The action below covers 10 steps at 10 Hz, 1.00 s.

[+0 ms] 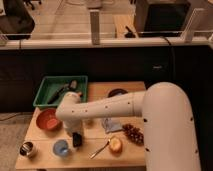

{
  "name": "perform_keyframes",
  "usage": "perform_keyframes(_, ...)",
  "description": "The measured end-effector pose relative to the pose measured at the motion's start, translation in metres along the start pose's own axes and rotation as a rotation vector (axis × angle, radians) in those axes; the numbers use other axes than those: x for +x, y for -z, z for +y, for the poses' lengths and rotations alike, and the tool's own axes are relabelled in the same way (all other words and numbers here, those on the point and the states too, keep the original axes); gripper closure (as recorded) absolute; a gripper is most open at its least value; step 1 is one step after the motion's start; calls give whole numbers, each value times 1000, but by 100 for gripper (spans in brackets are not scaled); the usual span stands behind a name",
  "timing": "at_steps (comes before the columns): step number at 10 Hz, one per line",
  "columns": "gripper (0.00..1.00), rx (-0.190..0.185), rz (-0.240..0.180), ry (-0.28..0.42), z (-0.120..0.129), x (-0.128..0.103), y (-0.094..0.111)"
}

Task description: Wipe red bowl with eraser

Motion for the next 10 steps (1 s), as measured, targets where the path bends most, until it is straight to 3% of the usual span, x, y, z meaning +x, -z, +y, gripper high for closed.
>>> perform_keyframes(4,100,8,101,180,-57,31,52)
perform_keyframes(7,100,12,152,253,-76,42,80)
perform_keyframes(9,100,19,145,292,-86,54,75)
perform_keyframes(10,100,22,129,312,-91,66,62)
